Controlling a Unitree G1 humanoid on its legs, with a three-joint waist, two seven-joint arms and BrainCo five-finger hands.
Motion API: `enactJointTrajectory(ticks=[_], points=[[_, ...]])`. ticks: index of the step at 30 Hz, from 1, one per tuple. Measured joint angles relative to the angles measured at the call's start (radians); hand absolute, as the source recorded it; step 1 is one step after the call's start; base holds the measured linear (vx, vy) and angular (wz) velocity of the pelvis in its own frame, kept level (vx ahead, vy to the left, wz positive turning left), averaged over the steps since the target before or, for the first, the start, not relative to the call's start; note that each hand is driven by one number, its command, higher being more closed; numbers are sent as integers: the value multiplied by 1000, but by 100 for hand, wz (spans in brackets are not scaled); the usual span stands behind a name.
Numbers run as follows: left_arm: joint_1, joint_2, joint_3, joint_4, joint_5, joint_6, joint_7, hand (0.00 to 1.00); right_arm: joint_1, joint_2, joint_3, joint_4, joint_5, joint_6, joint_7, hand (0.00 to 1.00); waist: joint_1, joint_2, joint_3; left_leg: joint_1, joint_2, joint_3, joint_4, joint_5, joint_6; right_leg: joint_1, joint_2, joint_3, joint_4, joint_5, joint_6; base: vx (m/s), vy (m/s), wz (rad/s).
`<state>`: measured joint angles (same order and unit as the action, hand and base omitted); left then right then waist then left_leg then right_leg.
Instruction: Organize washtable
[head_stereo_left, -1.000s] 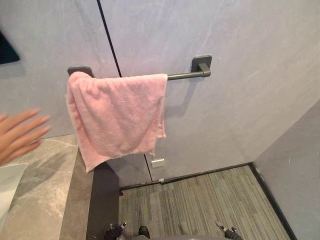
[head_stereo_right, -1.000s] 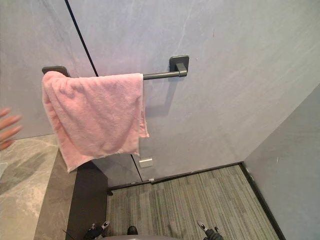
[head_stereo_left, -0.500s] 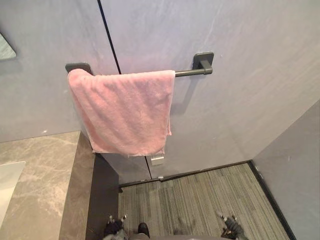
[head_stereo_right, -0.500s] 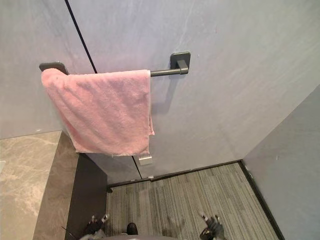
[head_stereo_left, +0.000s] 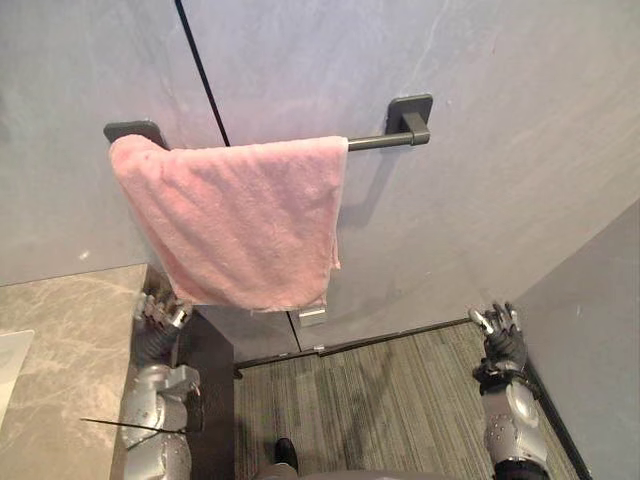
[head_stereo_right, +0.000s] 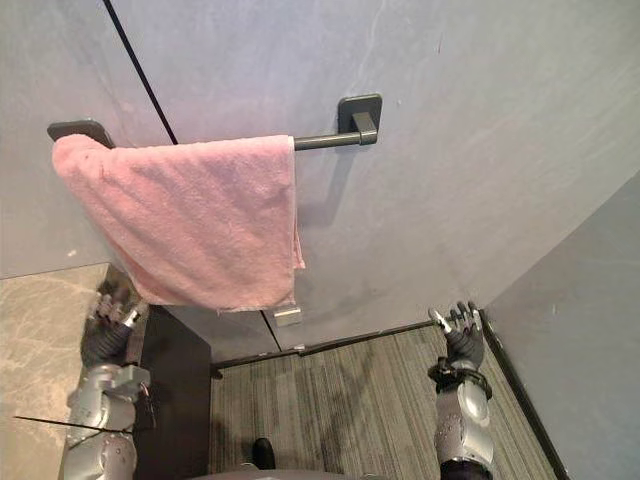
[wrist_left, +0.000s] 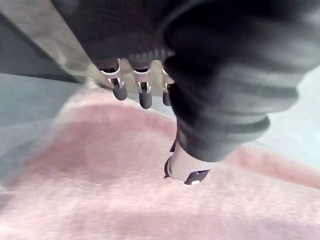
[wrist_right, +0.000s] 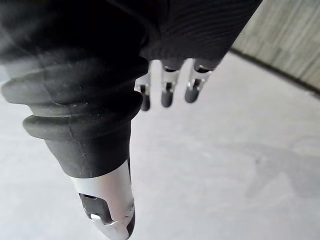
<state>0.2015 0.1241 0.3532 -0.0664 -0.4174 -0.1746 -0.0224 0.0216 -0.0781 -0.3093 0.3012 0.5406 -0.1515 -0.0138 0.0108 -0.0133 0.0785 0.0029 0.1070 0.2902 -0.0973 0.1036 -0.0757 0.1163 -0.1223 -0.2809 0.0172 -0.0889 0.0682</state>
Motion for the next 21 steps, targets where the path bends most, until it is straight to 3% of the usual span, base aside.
enactJointTrajectory(ticks=[8,14,15,21], points=[[-30,18,11,-135,39,-30,0,0,-16,-29,73,-84,8,2,48,0,-4,7,-1,-4,-5,-3,-1,6,10,-17,-4,6,23,2,2,-51,9,-2],[-42,61,14,-135,59,-30,-9,0,-17,-76,134,-128,7,5,89,0,-5,36,0,-7,-5,-10,-6,9,13,-24,-2,4,22,2,3,-78,13,2],[-87,108,39,-135,63,-32,-21,0,-21,-127,173,-130,7,8,124,0,0,51,-10,-26,-3,-15,-6,24,16,-40,1,5,21,6,8,-41,11,2],[-151,140,40,-114,63,-35,-18,0,-26,-147,211,-130,7,8,126,0,0,45,-14,-42,-3,-16,-6,31,17,-55,1,7,23,9,5,3,2,1]])
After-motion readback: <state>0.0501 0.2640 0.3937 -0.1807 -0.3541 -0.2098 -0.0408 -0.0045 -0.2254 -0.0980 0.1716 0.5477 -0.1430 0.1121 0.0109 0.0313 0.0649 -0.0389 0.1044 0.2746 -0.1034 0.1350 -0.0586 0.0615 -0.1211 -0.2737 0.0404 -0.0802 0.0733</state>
